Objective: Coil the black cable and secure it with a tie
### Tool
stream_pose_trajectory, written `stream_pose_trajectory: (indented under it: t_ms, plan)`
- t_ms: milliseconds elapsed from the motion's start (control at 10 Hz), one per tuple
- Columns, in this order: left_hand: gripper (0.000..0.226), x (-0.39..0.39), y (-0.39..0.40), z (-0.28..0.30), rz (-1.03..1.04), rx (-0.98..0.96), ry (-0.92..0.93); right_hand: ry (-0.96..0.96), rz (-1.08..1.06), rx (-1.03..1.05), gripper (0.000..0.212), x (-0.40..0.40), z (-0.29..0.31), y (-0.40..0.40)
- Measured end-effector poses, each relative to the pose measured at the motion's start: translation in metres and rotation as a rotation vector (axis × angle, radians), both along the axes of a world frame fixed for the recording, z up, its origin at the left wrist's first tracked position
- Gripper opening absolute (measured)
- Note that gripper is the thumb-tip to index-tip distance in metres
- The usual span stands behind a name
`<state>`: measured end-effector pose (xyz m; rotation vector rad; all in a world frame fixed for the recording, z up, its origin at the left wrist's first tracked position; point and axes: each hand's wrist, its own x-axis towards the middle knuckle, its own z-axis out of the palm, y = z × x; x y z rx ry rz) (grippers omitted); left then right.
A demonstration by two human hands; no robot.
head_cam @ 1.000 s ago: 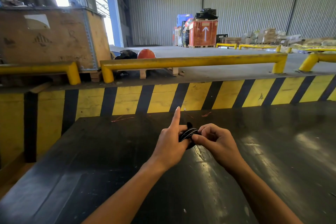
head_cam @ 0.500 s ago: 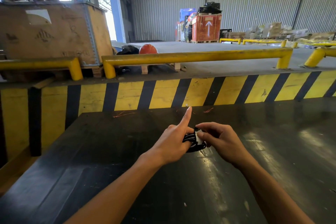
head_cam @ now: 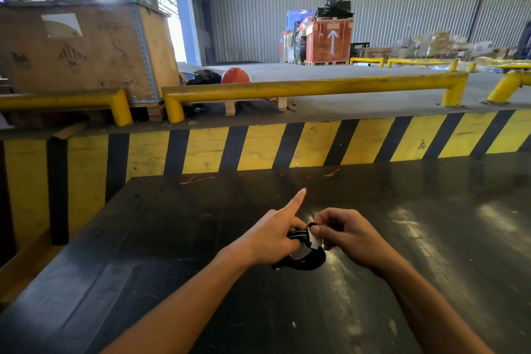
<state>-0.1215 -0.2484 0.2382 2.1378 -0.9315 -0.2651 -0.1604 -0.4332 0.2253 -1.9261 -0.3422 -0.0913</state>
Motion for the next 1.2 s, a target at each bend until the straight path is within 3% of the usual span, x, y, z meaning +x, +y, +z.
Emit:
stream_pose_trajectory:
  t_ms: [200, 300, 400, 600, 800, 1100, 1200]
  plan:
    - [0.073, 0.022, 0.007, -0.027, 0.127, -0.200, 0.240, -0.112, -0.153, 0.047, 0.009, 0.010, -0.013, 0.003]
    - [0.039, 0.027, 0.010, -0.057, 0.231, -0.322, 0.492, -0.088, -0.270, 0.223, 0.010, 0.019, -0.027, 0.000]
    - [0.024, 0.035, 0.009, -0.092, 0.345, -0.489, 0.728, 0.030, -0.365, 0.327, 0.007, 0.032, -0.056, -0.001]
    - [0.014, 0.057, 0.006, -0.156, 0.543, -0.339, 0.819, 0.375, -0.433, 0.384, 0.018, 0.052, -0.140, 0.006]
    - [0.018, 0.081, 0.007, -0.223, 0.715, -0.098, 0.887, 0.653, -0.463, 0.216, 0.035, 0.077, -0.226, 0.014]
    - [0.022, 0.092, 0.009, -0.243, 0.728, 0.061, 0.889, 0.756, -0.466, 0.003, 0.048, 0.097, -0.259, 0.022]
    - [0.036, 0.089, 0.010, -0.244, 0.684, 0.113, 0.836, 0.767, -0.408, -0.005, 0.056, 0.096, -0.250, 0.027]
